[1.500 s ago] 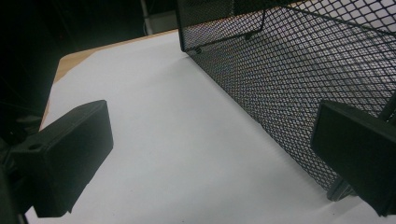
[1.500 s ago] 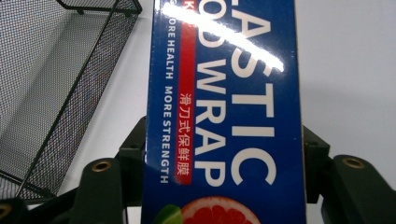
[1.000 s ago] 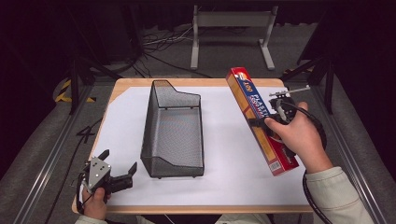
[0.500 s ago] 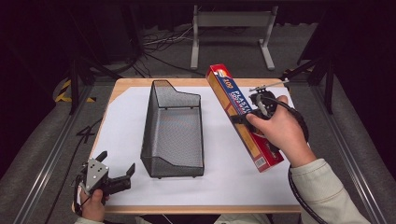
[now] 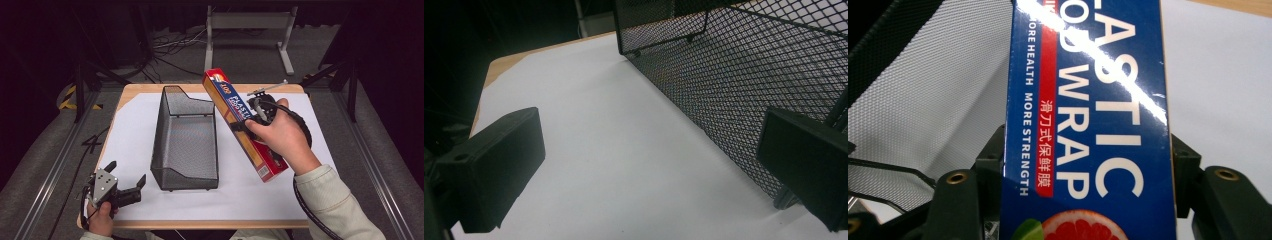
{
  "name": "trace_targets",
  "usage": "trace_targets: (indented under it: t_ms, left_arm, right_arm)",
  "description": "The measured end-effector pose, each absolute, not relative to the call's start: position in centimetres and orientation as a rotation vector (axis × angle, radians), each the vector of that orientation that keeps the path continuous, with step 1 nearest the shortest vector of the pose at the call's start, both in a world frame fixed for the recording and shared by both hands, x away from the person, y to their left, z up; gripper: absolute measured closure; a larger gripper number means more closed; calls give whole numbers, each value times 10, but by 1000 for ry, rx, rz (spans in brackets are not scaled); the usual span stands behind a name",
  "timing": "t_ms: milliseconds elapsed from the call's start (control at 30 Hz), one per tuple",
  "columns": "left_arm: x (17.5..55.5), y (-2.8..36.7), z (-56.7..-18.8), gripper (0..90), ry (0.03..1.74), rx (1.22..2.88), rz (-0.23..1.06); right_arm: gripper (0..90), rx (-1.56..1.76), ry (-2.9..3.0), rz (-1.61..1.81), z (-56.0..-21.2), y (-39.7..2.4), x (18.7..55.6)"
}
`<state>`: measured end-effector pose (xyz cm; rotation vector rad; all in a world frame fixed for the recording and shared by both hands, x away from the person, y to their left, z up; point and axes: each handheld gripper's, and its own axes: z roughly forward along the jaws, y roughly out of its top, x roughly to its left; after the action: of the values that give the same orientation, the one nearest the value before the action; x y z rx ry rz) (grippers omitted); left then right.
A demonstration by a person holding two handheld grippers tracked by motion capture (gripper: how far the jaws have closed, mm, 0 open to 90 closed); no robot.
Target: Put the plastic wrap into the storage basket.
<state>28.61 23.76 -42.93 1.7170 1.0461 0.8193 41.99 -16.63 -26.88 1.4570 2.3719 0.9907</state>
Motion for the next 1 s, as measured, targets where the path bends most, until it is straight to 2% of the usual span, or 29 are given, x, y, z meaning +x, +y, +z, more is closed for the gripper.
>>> trace_targets:
  t_ms: [600, 1000]
  left_arm:
    - [287, 239, -430, 0, 1043, 1718, 816]
    - [287, 240, -430, 0, 1044, 1714, 817]
  right_arm:
    - [394, 1460, 2404, 994, -268, -119, 431]
    - [393, 1450, 2435, 905, -289, -80, 431]
